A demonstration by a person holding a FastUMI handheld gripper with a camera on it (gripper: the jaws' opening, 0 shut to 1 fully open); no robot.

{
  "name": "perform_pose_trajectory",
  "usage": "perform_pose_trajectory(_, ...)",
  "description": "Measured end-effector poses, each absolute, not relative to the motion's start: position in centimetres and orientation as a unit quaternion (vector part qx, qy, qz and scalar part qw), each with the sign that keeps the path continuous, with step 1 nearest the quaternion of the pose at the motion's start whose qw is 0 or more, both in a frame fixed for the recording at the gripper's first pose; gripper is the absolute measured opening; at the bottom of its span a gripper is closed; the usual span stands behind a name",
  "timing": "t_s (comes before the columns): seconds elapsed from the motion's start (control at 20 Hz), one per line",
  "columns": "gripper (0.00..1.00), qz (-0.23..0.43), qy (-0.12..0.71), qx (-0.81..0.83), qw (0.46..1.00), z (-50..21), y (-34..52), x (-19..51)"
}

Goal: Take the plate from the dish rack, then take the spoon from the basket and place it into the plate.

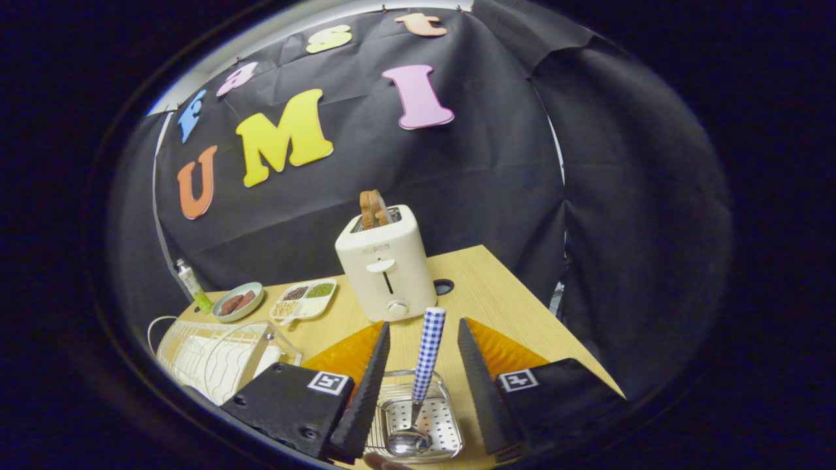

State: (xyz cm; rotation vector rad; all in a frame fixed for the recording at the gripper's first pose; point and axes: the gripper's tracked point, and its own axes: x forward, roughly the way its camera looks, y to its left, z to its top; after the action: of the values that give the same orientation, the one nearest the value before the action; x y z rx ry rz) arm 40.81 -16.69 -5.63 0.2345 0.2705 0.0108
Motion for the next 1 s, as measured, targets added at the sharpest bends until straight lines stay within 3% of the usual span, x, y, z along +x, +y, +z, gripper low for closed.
perform_pose_trajectory(0.15, 0.22, 0.009, 0.122, 0.123, 0.985, -5.2, -16.7, 40.3)
perform_pose_trajectory(0.6, 0.18, 0.029, 0.041, 0.107, 0.993, 0.9, -15.5, 37.0)
perform_pose_trajectory(0.75, 0.18, 0.054, -0.016, 0.125, 0.991, 4.6, -14.5, 34.5)
perform_pose_trajectory(1.0, 0.18, 0.058, -0.032, 0.088, 0.994, 7.0, -13.0, 29.1)
